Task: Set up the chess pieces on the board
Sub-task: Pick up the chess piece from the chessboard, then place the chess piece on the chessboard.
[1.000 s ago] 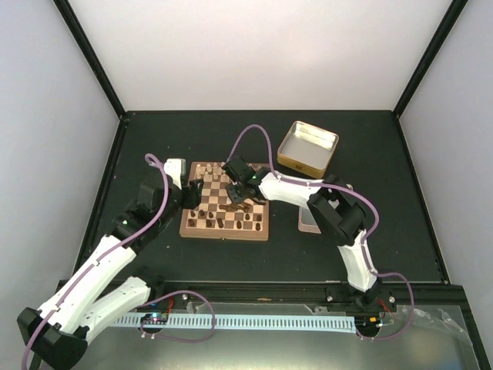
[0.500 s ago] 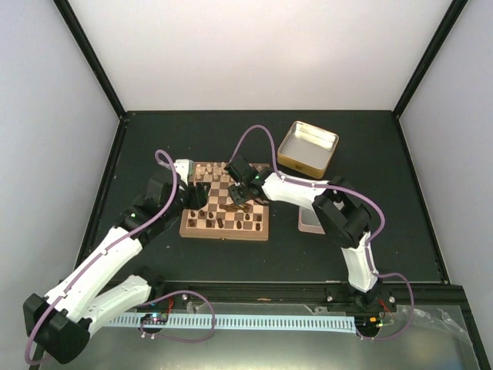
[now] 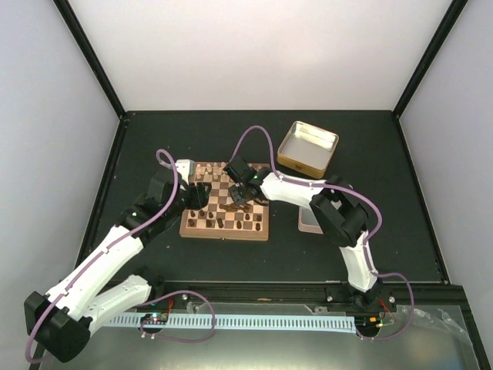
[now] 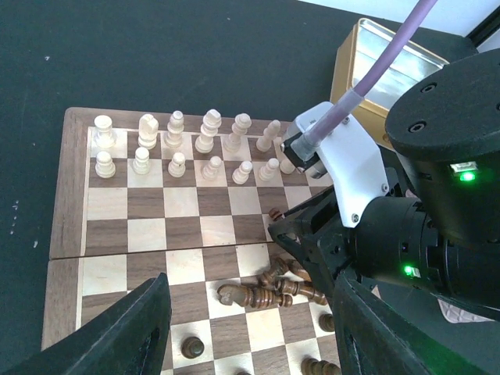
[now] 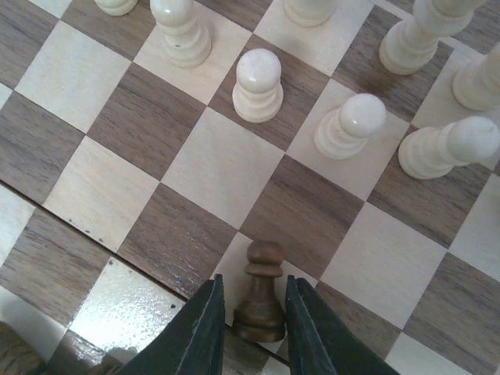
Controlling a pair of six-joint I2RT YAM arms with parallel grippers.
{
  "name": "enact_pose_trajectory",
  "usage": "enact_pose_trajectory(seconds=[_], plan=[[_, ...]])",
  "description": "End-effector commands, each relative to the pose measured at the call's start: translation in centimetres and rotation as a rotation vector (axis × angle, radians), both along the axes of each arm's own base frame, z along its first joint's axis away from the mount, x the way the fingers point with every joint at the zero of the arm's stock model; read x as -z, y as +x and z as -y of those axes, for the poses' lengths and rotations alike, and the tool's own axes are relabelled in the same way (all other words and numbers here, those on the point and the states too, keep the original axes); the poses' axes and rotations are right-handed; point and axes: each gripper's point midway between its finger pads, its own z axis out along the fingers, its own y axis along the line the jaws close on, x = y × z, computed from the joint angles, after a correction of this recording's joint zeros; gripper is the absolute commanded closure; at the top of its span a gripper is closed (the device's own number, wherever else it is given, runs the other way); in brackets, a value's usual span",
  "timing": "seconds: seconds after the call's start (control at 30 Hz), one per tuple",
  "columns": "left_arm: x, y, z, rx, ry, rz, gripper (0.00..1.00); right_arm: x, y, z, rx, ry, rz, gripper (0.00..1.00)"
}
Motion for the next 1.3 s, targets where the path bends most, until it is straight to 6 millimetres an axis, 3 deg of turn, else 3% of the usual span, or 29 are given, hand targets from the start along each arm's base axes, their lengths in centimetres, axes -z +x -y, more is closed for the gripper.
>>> enact_pose_trajectory(seconds=[0.0,0.1,0.2,0.37,0.5,0.67,0.87,1.0,1.1,1.27], plan=[[-0.8,0.3,0.2,-0.001,-0.029,0.015,0.42,0.9,0.5,0.1,0.008,-0.025,0.0,0.8],[-0.9,0.3,0.1,-0.006,-0.035,0.018,0.42,0.8,0.6,0.1,0.01,-0.022,0.007,0.86],[-1.1,0.2,0.0,-0.019,-0.047,0.02,0.42,-0.5,1.0,0.1,0.013,0.005,0.054,0.87],[-1.9,0.0,0.1,-0.024,-0.096,0.04,0.41,-4.7,1.6,-0.4,-0.022,0.097,0.182,0.88],[-3.5,-0.4,0.6,0.008,-0.148,0.078,0.39,-8.7,1.0,-1.4,-0.091,0.218,0.248,0.88],[-5.4,-1.4,2.4,0.134,-0.233,0.083,0.34,-13.5,-2.1,-2.6,-0.263,0.405,0.298,0.88],[-7.6,-3.2,5.1,0.337,-0.361,0.018,0.32,-19.5,-8.4,-1.8,-0.532,0.631,0.417,0.89],[-8.3,-4.7,7.0,0.489,-0.438,-0.042,0.33,-20.7,-11.7,-1.2,-0.68,0.696,0.435,0.89],[-8.0,-5.2,7.7,0.544,-0.469,-0.091,0.34,-20.8,-13.1,-0.9,-0.747,0.708,0.439,0.89],[-7.0,-5.8,8.4,0.603,-0.512,-0.185,0.49,-21.2,-14.1,-0.6,-0.792,0.736,0.471,0.89]])
